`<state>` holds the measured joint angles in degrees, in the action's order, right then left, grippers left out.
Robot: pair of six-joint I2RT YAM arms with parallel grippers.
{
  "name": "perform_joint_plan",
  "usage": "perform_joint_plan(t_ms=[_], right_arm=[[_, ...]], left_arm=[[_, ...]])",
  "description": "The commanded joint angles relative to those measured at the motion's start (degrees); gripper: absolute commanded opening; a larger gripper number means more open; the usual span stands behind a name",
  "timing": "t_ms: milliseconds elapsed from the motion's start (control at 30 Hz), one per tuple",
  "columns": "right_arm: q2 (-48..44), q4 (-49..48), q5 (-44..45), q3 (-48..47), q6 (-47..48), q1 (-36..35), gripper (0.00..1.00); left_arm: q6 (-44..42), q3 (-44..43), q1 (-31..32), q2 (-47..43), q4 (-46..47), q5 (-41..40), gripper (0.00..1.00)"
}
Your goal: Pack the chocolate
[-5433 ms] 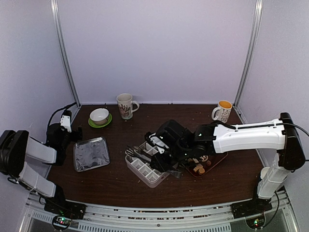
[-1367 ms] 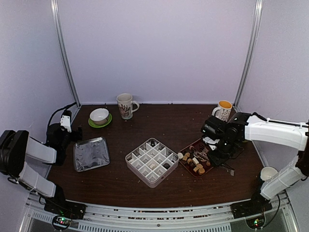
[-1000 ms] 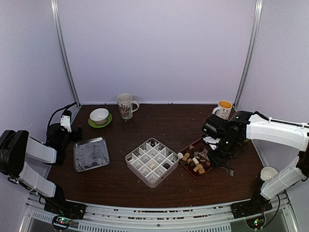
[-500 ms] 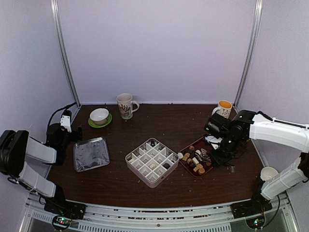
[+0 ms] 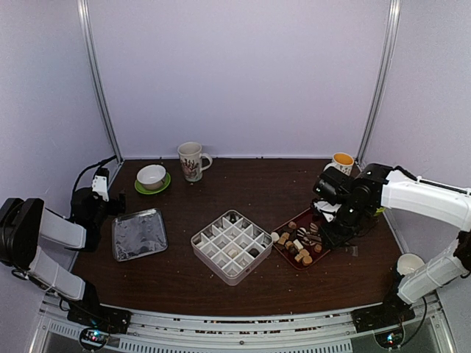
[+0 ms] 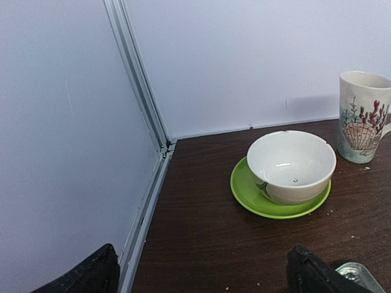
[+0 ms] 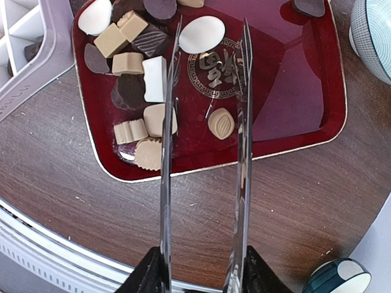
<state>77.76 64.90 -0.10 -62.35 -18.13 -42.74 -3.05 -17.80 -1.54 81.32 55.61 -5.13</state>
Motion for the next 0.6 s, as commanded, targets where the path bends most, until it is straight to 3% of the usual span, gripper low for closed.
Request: perform_joint_plan(t_ms=[0, 567], right_arm=[[0.4, -1.4, 0.2, -1.1, 0.1, 0.8, 0.42], [0.6, -4.4, 2.5, 1.4, -1.7, 1.7, 0.44]], left_arm=[[0.5, -1.2, -0.5, 0.3, 2.2, -0.1, 0.98], [0.5, -1.3, -0.5, 0.3, 2.2, -0.1, 0.98]])
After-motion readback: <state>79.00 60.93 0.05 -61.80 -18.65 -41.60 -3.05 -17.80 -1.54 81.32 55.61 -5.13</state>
